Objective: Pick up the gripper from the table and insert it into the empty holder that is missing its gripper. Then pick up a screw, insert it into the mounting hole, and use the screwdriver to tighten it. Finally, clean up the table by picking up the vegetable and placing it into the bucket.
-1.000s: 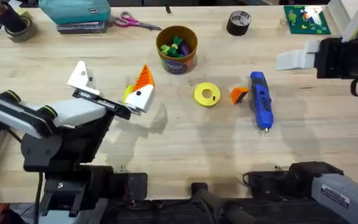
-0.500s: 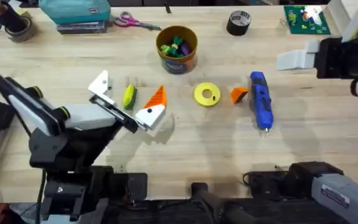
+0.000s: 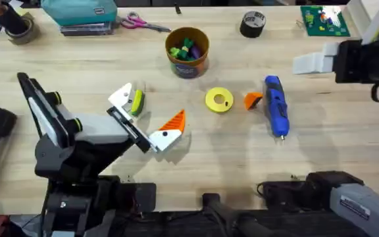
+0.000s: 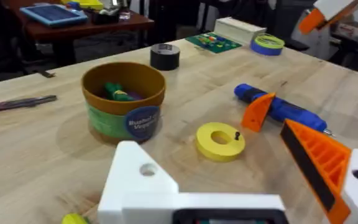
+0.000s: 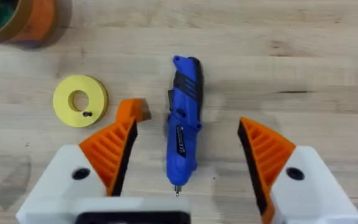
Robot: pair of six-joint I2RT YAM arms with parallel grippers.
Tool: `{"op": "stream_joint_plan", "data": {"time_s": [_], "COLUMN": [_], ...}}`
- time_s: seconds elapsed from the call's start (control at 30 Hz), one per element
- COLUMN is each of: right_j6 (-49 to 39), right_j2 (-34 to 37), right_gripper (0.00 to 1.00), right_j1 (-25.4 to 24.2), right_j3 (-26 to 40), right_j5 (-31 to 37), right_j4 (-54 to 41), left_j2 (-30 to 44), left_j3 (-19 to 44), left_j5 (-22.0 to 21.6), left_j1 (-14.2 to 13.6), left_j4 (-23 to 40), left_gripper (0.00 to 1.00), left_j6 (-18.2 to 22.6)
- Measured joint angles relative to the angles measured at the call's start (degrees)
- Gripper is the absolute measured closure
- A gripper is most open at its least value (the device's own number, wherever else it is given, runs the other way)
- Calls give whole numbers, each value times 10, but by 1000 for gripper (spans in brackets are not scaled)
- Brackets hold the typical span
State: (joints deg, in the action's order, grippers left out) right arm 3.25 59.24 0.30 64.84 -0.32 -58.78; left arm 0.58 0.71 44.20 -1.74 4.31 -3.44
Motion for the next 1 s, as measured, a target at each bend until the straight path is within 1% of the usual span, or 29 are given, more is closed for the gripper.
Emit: {"op": "stream_joint_plan", "data": {"time_s": [0.13,0.33,0.5,0.77,1.0], "right_j6": [0,0,0,0,0], "right_j2": [0,0,0,0,0], "right_gripper": [6,6,6,6,6], "right_j1": [0,0,0,0,0], "right_j3": [0,0,0,0,0], "right_j5": [0,0,0,0,0], "right_j4": [0,0,0,0,0], "left_j2": [0,0,0,0,0], "left_j3": [0,0,0,0,0], "left_j5": [32,99,134,158,162], "left_j1": [0,0,0,0,0], "left_j4": [4,12,16,19,20], "left_gripper": [16,16,15,15,16], "left_j6": [1,31,39,41,41]}}
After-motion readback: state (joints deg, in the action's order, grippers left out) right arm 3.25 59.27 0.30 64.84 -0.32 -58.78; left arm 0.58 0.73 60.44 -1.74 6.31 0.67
